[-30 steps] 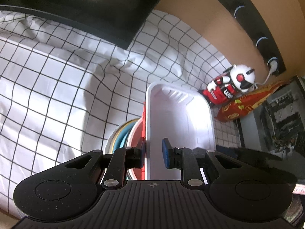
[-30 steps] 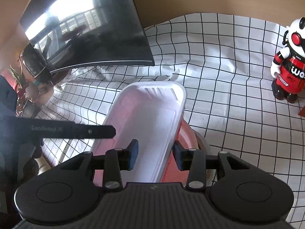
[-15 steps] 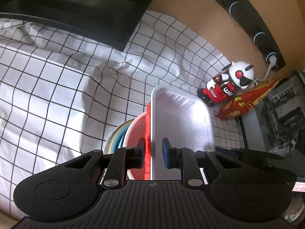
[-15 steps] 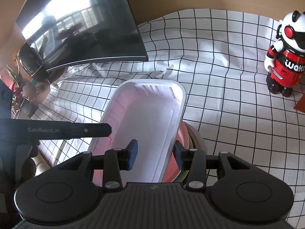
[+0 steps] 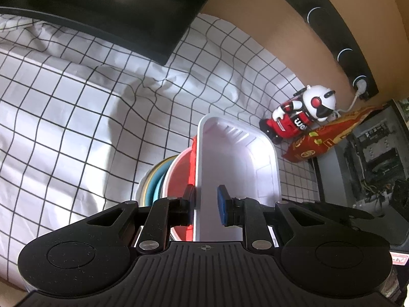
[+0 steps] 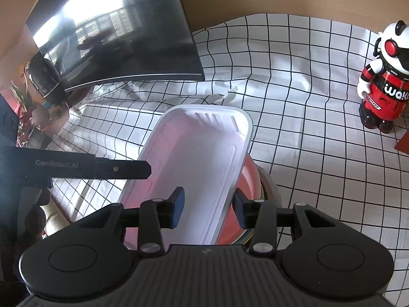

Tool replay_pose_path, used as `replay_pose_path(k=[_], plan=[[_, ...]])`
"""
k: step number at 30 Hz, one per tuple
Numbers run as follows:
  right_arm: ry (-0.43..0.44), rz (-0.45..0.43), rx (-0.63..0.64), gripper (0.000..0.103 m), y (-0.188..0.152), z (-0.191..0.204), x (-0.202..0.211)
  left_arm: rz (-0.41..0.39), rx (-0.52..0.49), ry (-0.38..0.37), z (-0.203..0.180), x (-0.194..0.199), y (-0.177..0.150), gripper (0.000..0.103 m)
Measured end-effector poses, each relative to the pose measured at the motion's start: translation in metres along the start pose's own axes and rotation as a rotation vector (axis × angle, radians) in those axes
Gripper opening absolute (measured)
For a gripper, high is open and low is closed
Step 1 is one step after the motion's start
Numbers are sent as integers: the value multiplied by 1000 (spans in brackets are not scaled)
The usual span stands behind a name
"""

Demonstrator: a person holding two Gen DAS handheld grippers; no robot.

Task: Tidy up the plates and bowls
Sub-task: 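Lower the white tray onto the top bowl of the stack with both grippers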

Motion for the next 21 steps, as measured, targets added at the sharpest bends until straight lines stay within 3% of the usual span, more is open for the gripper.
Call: replay_pose_path(k=[21], plan=[[-43, -7, -29, 43, 5, 2, -1, 9, 1, -48, 6, 4, 6, 22]])
Point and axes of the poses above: each gripper's, at about its wrist camera, not at the fingertips, and x roughly against the way its jaws point, z to its left, y to its top, the point moved 7 cm from there along -x, roughly the way its jaws point, and after that the axes turned 8 degrees about z, right-handed, at the moved point
